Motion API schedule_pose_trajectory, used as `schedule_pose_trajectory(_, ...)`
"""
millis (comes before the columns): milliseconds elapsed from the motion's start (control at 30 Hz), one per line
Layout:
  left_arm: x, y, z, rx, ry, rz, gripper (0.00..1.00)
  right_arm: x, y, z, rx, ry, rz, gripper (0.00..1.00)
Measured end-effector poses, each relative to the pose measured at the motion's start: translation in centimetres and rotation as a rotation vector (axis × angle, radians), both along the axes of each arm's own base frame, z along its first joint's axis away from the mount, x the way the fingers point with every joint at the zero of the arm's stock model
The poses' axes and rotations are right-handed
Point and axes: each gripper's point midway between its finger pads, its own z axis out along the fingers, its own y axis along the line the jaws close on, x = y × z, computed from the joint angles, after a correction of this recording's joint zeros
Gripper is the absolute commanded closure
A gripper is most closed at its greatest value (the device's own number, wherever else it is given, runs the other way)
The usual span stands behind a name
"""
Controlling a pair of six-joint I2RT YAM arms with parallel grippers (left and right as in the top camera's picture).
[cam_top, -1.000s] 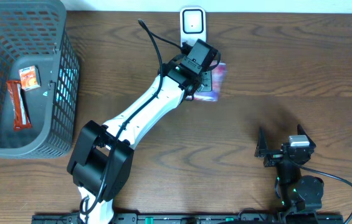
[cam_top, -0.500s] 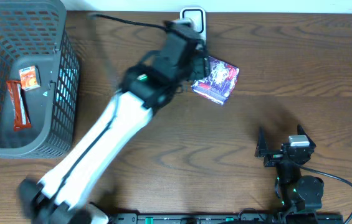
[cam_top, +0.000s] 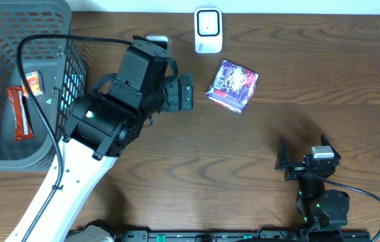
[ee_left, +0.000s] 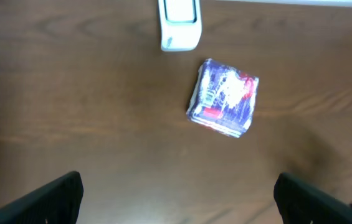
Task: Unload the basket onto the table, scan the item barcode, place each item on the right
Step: 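Release the pack and move the left gripper back to the basket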
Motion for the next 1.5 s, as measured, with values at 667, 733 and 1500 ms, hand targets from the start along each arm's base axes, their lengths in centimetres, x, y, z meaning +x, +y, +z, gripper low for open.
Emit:
schedule_pose_trajectory(667, -0.8, 0.2, -0.8, 0.019, 0.044, -0.014, 0.02, 0.0, 0.0, 0.0, 0.000, 0.000, 0.000, 0.01)
schedule_pose_trajectory(733, 0.3, -0.2, 0.3, -0.006, -0.018, -0.004, 0.02, 0.0, 0.0, 0.0, 0.000, 0.000, 0.000, 0.01)
schedule_pose_trajectory(1500, 3.7, 6.9, 2.6, 0.186, -0.196, 0.307, 0.02, 0.0, 0.0, 0.0, 0.000, 0.000, 0.000, 0.01)
